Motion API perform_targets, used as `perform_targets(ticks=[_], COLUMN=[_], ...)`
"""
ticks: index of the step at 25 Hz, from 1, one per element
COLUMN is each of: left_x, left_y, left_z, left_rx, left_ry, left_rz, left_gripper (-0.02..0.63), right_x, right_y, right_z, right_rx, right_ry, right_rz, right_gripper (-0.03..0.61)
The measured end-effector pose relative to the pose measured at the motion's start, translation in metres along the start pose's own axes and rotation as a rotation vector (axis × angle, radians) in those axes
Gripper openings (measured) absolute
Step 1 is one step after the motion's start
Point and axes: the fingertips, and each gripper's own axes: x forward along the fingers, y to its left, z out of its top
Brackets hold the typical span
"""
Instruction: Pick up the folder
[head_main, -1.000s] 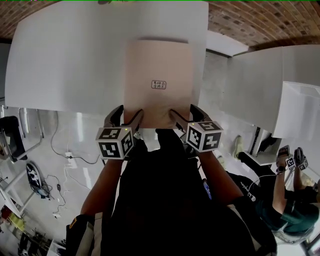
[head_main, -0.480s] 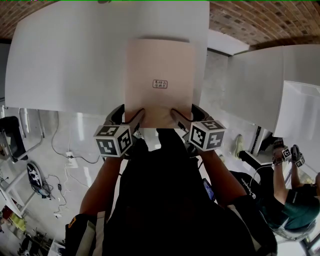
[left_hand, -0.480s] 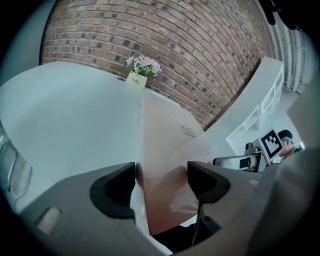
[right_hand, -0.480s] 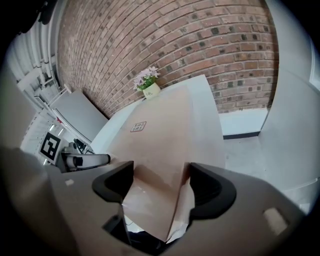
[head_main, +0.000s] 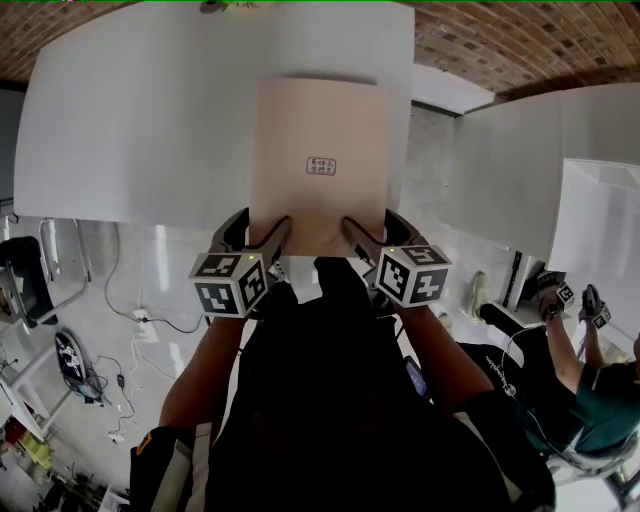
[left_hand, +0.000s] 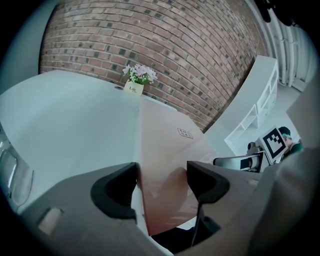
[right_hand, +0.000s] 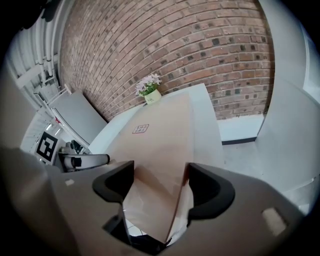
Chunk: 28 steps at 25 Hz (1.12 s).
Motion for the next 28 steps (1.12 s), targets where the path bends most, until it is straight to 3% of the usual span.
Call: perform_targets(ticks=[28], left_x=[-0.160], left_y=[-0.011], left_z=[0.092], left_rx=[0.120], left_ry=[-0.404], left_rz=[0.056], left_gripper=[0.319], right_x=[-0.082], right_y=[0.139], right_z=[0.088], right_rx=[-0.277], right_ry=[-0.346], right_rz=[0.123], right_gripper=[0.347])
